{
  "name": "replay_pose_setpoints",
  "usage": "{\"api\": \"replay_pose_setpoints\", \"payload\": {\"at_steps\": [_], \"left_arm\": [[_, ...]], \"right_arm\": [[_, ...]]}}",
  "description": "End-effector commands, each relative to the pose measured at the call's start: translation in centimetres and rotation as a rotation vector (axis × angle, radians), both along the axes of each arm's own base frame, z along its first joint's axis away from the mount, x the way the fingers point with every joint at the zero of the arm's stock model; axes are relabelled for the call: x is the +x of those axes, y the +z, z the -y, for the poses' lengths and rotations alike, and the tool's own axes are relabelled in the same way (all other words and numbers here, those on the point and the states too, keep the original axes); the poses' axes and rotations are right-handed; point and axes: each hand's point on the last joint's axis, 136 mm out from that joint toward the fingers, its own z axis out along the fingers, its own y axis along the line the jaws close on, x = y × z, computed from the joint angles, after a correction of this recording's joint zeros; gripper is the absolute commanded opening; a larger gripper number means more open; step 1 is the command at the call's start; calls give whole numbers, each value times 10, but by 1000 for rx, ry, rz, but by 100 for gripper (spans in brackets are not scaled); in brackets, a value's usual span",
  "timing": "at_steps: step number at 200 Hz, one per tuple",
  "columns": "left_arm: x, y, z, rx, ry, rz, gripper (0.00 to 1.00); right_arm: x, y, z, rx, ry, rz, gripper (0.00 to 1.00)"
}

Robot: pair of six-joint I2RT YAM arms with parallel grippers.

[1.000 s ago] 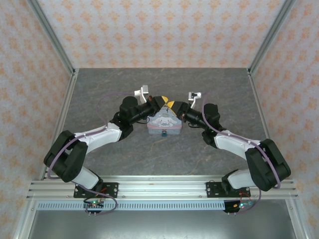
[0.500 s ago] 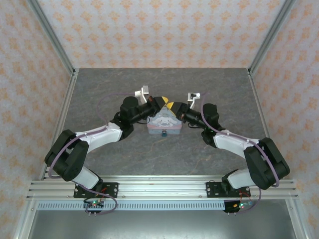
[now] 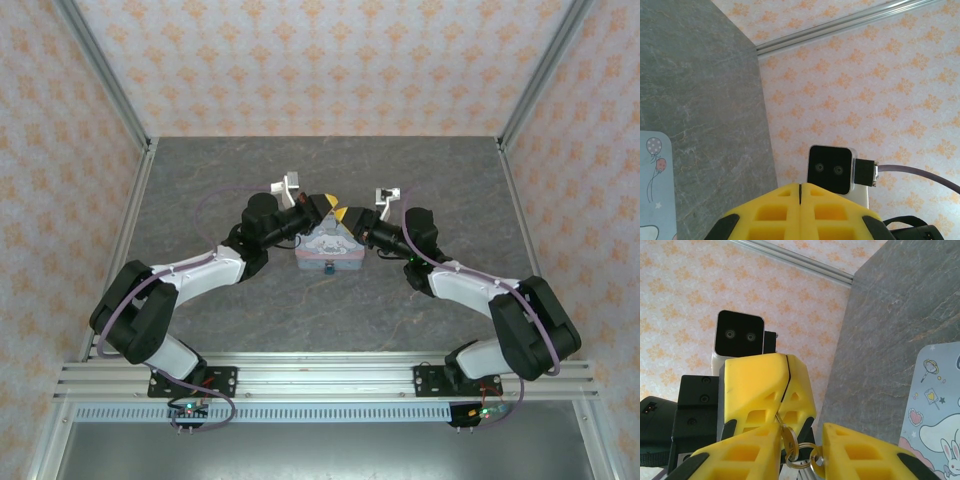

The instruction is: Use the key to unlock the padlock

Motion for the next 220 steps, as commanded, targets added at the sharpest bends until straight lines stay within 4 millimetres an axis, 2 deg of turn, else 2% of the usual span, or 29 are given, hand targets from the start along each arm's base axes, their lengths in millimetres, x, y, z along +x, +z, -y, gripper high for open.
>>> {"api": "replay_pose_setpoints", "payload": {"at_steps": [1,85,169,220], "left_arm": [[0,16,3,-20,-16,37,0],[-4,11,5,-15,-22,28,0],[-7,3,4,-12,-16,17,0],[-8,0,5,-7,-17,10,0]], "right_arm": [[5,6,2,-15,-16,42,27],[10,6,3,-26,-32,39,22],[12,10,4,-20,-41,47,1],[10,12,4,-12,-30,52,0]]}}
